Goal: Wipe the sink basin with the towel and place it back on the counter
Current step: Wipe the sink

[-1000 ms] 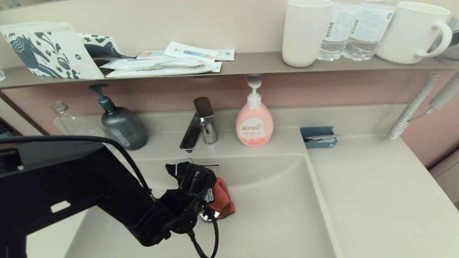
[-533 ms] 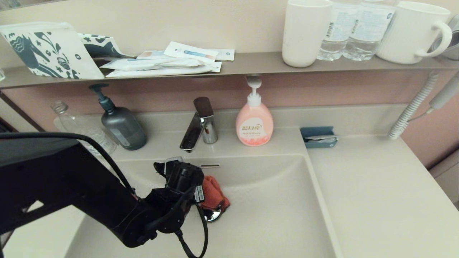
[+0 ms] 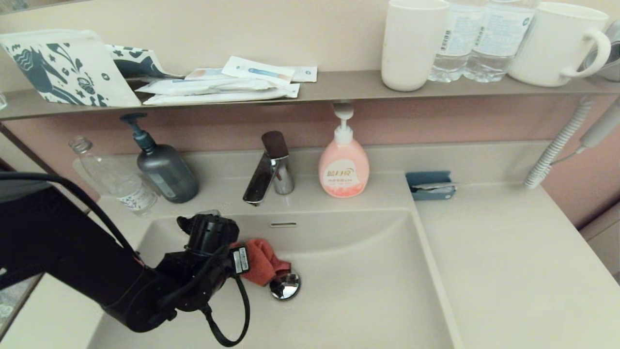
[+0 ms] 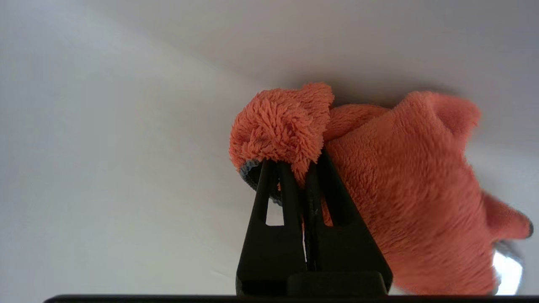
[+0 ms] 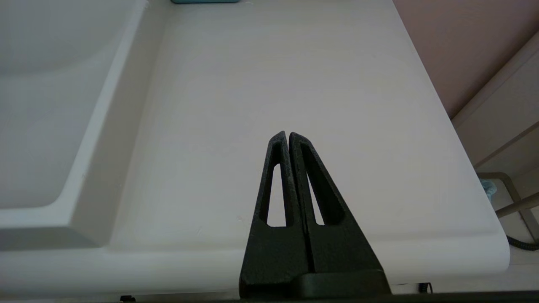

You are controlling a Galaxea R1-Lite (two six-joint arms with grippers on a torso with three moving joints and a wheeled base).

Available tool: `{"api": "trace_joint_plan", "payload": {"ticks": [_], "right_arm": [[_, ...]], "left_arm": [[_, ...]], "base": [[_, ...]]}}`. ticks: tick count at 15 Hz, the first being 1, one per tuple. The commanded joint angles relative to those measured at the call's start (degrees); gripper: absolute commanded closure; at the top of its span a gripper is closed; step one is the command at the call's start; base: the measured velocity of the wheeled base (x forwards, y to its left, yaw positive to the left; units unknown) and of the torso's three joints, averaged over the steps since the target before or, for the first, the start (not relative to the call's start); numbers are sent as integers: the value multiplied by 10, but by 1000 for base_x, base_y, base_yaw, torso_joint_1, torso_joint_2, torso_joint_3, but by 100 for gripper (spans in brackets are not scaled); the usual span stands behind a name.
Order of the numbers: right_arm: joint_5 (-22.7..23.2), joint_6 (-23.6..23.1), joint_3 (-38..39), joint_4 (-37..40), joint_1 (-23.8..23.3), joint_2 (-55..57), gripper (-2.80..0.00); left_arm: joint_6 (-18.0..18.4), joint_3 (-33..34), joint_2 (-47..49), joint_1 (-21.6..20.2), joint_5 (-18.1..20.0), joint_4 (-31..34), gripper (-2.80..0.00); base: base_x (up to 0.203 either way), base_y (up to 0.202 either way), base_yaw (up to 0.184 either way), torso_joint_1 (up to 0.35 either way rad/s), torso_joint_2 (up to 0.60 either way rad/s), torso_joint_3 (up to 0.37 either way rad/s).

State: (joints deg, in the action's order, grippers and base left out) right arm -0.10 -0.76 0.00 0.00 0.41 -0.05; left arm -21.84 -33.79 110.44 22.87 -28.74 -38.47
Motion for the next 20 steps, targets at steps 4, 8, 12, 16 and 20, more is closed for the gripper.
{"api": "trace_joint_plan", "payload": {"ticks": [4, 8, 12, 16, 20], "right_arm": [[0, 0, 0, 0, 0, 0, 0], [0, 0, 0, 0, 0, 0, 0], [0, 0, -1, 0, 0, 0, 0], [0, 0, 0, 0, 0, 0, 0], [0, 0, 0, 0, 0, 0, 0]], "left_arm": [[61, 54, -6, -61, 16, -94, 0], [107, 136, -5, -116, 43, -191, 0], [138, 165, -5, -184, 89, -225, 0], [171, 199, -10, -233, 130, -236, 0], [170, 268, -27, -210, 137, -244, 0]], "base": [[0, 0, 0, 0, 0, 0], [0, 0, 0, 0, 0, 0], [0, 0, 0, 0, 0, 0], [0, 0, 0, 0, 0, 0], [0, 0, 0, 0, 0, 0]]}}
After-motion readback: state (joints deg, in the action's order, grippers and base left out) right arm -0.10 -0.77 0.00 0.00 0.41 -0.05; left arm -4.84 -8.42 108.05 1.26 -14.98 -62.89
